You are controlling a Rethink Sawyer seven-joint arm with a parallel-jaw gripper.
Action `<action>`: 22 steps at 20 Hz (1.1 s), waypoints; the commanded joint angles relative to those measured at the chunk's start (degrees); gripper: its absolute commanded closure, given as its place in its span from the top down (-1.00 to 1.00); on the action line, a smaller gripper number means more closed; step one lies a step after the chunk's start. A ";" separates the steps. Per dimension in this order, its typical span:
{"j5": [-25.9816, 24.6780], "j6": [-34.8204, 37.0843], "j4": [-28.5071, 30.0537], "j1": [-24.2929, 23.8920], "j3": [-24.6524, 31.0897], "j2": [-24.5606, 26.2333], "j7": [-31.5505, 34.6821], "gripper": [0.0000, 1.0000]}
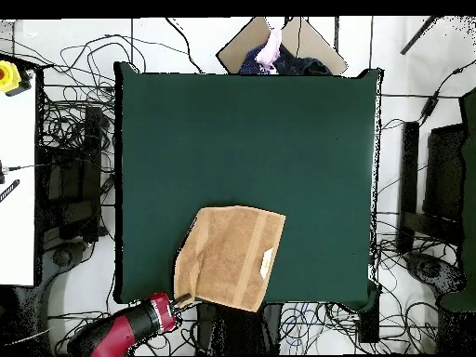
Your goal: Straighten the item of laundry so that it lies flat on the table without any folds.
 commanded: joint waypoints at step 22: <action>-13.28 4.23 0.24 -4.85 2.31 -1.13 -17.51 -1.00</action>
